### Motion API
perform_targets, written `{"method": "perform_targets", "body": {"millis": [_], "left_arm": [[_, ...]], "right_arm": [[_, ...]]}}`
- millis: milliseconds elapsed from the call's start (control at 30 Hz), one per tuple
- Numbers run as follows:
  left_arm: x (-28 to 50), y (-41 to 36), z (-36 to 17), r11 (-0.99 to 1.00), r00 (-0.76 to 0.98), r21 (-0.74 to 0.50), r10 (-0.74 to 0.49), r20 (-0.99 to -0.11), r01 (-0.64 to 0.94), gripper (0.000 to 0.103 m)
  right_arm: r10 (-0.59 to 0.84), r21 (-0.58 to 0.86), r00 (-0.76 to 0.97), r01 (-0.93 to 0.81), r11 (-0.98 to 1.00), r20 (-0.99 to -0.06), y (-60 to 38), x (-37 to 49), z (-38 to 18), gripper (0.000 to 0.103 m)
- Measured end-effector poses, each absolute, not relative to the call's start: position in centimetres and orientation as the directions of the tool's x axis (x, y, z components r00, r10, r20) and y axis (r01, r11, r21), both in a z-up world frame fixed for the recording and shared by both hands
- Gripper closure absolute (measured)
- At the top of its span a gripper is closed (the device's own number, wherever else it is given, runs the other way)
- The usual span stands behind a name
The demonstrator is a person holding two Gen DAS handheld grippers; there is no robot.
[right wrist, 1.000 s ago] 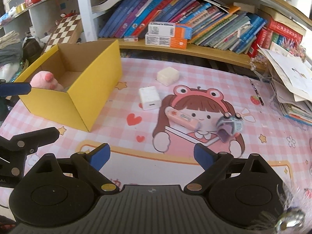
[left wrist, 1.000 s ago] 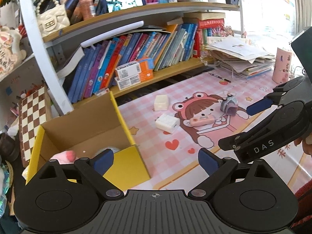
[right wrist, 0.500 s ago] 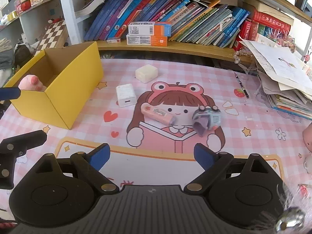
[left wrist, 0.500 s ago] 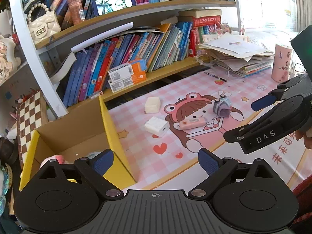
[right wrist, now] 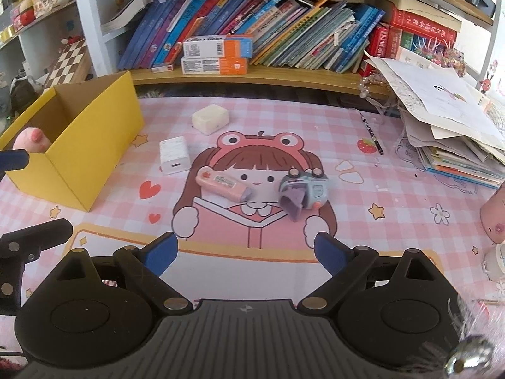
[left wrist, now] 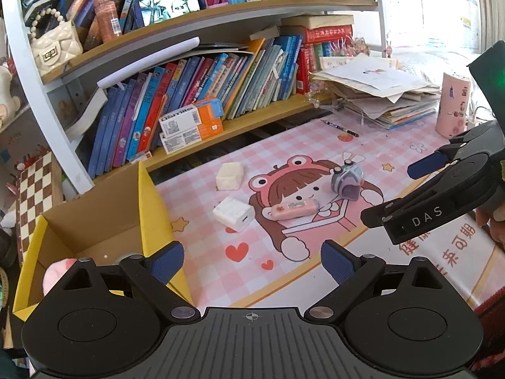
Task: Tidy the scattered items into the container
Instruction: 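Move both tools away from the box toward the pink eraser and toy truck, then close the left tool on the pink eraser while the right tool grips the toy truck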
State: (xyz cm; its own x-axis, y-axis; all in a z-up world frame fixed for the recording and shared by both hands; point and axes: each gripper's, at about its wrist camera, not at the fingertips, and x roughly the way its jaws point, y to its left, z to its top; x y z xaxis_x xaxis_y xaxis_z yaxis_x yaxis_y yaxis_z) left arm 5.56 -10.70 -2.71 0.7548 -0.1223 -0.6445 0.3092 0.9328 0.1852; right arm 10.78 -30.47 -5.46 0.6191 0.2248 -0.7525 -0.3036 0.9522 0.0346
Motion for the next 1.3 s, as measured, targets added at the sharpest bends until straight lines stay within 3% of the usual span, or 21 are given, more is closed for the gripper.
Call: {"method": "perform_targets", "body": {"millis": [600, 900, 1300], "left_arm": [[10.6, -11.7, -4.2, 0.946, 0.720, 0.115, -0.148, -0.678, 0.303, 0.008], [12.2, -12.1, -5.9, 0.939, 0.698, 0.139, -0.129, -0.705, 0.314, 0.009], [14.8, -12.0, -8.2, 0.952, 0.656, 0.103, -0.116, -0.745, 0.286, 0.026]], "right_arm": [[0.170, 0.038, 0.623, -0.219, 0.975, -0.764, -33.1, 14.0, -6.7, 0.009], [0.162, 0.038, 0.598, -0.214, 0.976, -0.785, -33.1, 16.3, -8.3, 0.009], [0.163, 0.036, 0.568, -0.227, 0.973, -0.807, -32.8, 18.7, -10.2, 0.009]]}}
